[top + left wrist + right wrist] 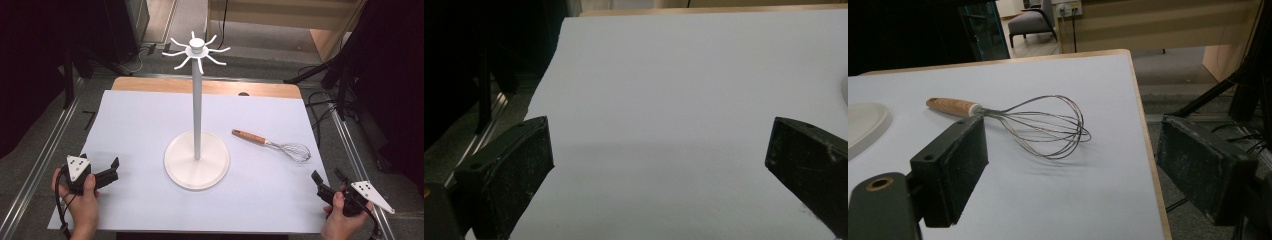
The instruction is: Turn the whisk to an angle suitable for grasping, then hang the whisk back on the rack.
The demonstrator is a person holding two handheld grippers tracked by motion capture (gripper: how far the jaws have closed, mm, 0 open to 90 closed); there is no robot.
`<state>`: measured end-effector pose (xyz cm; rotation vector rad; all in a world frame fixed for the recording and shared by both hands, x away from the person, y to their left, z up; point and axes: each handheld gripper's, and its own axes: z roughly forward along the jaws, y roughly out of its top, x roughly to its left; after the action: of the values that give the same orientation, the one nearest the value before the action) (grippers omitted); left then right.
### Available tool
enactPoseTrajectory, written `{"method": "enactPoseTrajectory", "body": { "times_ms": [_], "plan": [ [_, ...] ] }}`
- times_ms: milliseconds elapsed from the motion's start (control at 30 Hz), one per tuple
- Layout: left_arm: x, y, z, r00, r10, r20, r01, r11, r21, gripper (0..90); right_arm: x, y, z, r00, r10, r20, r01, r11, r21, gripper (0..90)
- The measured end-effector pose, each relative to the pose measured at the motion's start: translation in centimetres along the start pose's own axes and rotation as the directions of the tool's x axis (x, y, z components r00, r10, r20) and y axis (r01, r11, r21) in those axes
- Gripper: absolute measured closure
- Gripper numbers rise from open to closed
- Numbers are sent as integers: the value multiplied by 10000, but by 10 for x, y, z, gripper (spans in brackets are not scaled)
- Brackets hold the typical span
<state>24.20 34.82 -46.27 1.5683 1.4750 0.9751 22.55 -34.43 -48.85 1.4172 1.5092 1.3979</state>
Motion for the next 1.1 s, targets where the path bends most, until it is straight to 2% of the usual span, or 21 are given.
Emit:
{"method": "enactPoseTrajectory", "body": {
  "times_ms": [67,133,200,233,300,367,433,500,567,600,767,967,1100],
  "plan": [
    [0,0,0,10000,19,-16,-19,10000,-7,0,-1,0,1,9998,60,-191,-57,9999,127,145],
    [0,0,-1,10000,2,-25,-2,10000,-83,0,-2,1,1,9998,134,-149,-132,9998,159,155],
    [0,0,-1,10000,5,-15,-5,10000,-52,0,-3,1,1,9993,224,-291,-219,9996,177,218],
    [1,0,-1,10000,-1,-11,1,10000,-50,0,-1,1,1,9990,145,-415,-130,9993,360,257],
    [0,0,-1,10000,4,-15,-4,10000,-46,0,-1,1,2,9990,73,-449,-50,9986,518,250],
    [0,0,-1,10000,15,-40,-15,10000,-30,0,3,1,4,9998,-63,-202,78,9970,767,253],
    [0,0,-1,10000,9,-29,-9,10000,-37,0,2,1,5,9996,-71,-259,92,9965,831,250],
    [0,0,-1,10000,1,-20,-1,10000,-33,0,2,2,5,9999,21,-109,-11,9960,890,213],
    [0,0,-1,10000,8,-16,-8,10000,-43,0,2,2,5,9999,0,-147,14,9957,924,139],
    [0,0,-1,10000,9,-16,-9,10000,-36,0,3,2,6,9996,-62,-284,90,9949,1006,129],
    [0,0,0,10000,1,-25,-1,10000,43,0,7,3,8,9985,-473,-267,503,9906,1271,138],
    [0,0,0,10000,27,-14,-27,10000,16,0,9,6,8,9970,-702,-338,742,9880,1354,148],
    [0,0,-1,10000,3,-20,-3,10000,-49,0,10,11,9,9934,-1036,-484,1101,9812,1584,149]
  ]
}}
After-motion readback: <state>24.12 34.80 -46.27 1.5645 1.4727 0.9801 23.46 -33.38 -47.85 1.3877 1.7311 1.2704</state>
